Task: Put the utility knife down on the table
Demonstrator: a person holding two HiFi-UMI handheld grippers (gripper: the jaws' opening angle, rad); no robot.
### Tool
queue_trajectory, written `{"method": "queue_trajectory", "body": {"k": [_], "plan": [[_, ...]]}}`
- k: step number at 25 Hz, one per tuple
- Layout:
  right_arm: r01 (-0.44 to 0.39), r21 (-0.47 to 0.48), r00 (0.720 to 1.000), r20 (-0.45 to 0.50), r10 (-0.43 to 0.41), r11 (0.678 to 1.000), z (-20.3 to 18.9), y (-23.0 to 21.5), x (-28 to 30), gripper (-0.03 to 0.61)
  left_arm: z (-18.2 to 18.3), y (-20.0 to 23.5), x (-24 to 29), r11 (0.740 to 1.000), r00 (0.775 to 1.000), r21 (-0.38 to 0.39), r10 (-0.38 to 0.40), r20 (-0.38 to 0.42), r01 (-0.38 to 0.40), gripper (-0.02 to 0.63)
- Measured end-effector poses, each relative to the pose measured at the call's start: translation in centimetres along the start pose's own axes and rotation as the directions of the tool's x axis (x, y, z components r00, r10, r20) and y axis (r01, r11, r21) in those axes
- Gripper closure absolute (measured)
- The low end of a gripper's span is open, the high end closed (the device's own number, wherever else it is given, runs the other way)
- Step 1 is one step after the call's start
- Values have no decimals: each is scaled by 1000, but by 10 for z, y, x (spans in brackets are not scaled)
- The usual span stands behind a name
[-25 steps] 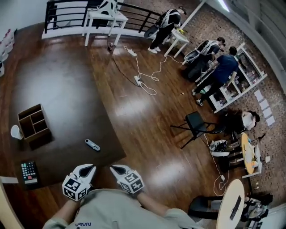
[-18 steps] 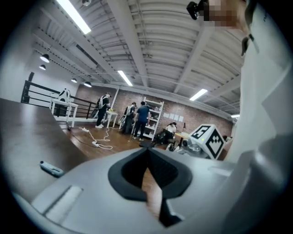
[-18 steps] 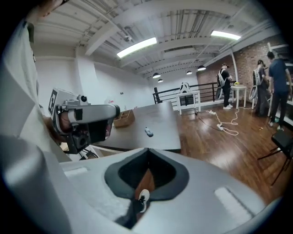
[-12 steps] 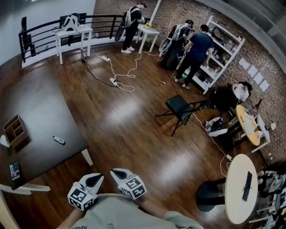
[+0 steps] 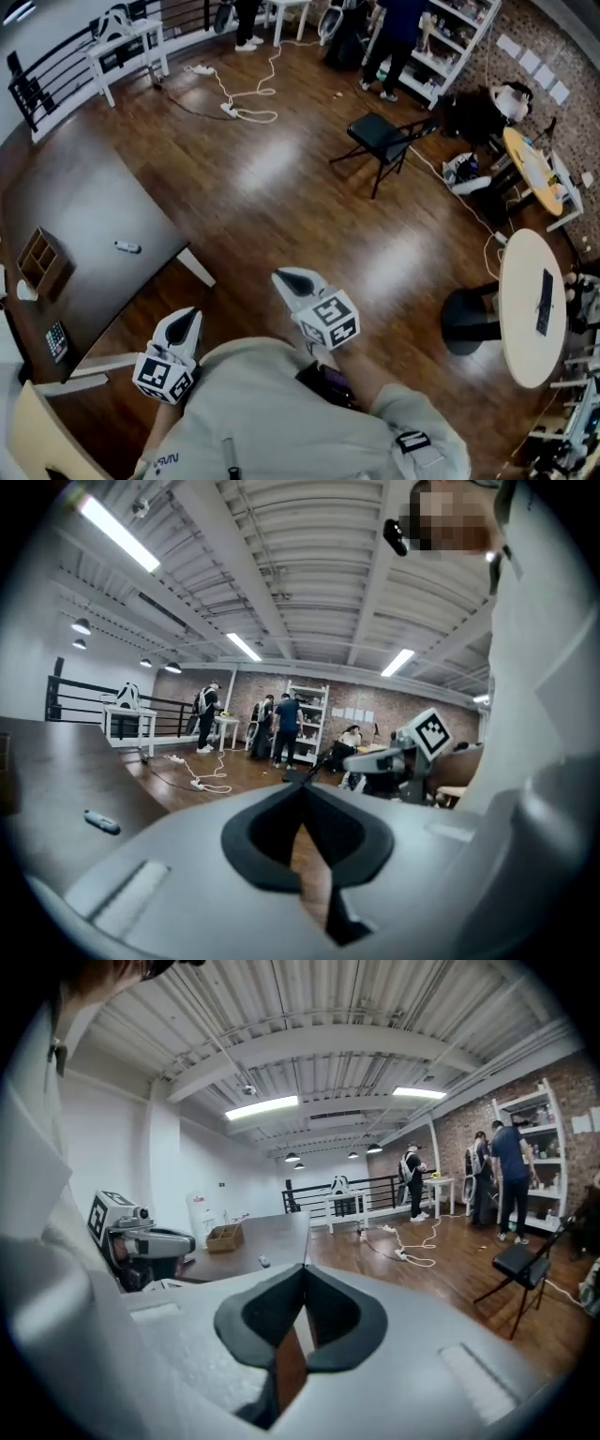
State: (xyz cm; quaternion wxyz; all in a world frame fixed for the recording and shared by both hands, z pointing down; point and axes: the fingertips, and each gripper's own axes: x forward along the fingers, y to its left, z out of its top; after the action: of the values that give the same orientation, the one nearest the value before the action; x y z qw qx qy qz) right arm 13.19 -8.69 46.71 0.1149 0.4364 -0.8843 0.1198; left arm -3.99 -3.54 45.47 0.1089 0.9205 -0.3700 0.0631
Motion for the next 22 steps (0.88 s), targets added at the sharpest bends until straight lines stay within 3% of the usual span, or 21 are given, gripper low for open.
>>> {"method": "queue_trajectory", "body": {"k": [3, 6, 9, 11, 18, 22], "plan": [[144, -2, 990, 3, -144, 990, 26, -23, -34, 577, 6, 24, -50, 998, 999, -38, 39, -32, -40, 626], [248, -18, 968, 32, -248, 969, 44, -46, -56, 577, -15, 39, -70, 994, 993, -92, 45, -107, -55, 626], [281, 34, 960, -20, -281, 959, 17, -24, -77, 577, -36, 31, -90, 992, 973, -126, -26, -229, -4, 626], [280, 66, 959, -54, -277, 958, 0, -10, -87, 577, -38, 21, -94, 991, 963, -127, -67, -262, 34, 626], [304, 130, 952, -27, -303, 944, 0, 3, -122, 577, -15, 2, -86, 992, 966, -91, -108, -234, 89, 626], [302, 75, 953, 4, -304, 950, 16, 14, -132, 577, 2, -3, -79, 994, 979, -70, -91, -184, 80, 626]]}}
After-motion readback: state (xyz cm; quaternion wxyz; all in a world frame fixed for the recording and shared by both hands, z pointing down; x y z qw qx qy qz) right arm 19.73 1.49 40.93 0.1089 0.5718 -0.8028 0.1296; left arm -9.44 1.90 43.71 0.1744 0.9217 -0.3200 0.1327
